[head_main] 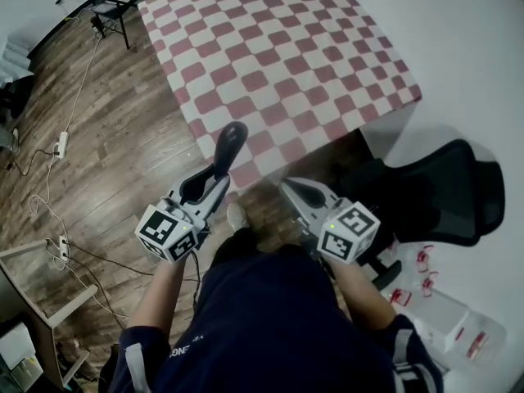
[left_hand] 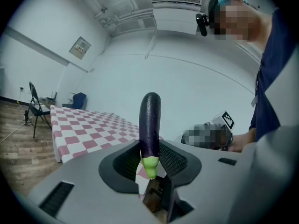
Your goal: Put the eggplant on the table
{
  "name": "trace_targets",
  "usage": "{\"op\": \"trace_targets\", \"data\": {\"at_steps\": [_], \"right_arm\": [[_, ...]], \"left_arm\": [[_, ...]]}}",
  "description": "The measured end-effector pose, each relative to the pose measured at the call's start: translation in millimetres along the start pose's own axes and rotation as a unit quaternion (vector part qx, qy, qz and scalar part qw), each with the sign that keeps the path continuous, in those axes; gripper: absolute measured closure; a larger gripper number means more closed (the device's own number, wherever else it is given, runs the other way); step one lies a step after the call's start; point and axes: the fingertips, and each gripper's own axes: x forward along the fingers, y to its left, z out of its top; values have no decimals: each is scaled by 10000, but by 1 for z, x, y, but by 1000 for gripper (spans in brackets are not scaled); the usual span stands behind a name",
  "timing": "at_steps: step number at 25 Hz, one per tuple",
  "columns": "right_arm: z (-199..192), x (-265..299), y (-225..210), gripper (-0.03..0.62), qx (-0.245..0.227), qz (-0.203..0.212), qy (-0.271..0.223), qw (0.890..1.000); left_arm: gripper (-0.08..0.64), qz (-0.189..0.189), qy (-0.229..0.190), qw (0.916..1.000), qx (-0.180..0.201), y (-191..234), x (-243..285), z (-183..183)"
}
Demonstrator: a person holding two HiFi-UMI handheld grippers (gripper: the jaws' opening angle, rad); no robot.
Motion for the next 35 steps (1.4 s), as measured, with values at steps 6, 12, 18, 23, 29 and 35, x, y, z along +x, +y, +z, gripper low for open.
{"op": "trace_targets", "data": {"at_steps": [6,12,18,23,29,35], "right_arm": [[15,20,-25,578,143,-332,32,9993],[24,25,-54,578,221,-527,80,9983],[36,36,-81,578,272,-374,191,9987],[48,30,-114,578,313,-258,185,9990],[53,18,-155,578,471,-188,248,9984],[54,8,-193,578,628,-188,280,9975]], "left_arm": [[417,-115,130,9997,-184,35,18,-1],[417,-172,340,9992,-151,50,47,-13],[417,-32,616,9980,-125,61,79,-21],[417,61,888,9959,-138,62,114,-34],[417,243,1184,9926,-100,64,156,-48],[417,332,1739,9841,118,72,198,-77]]}}
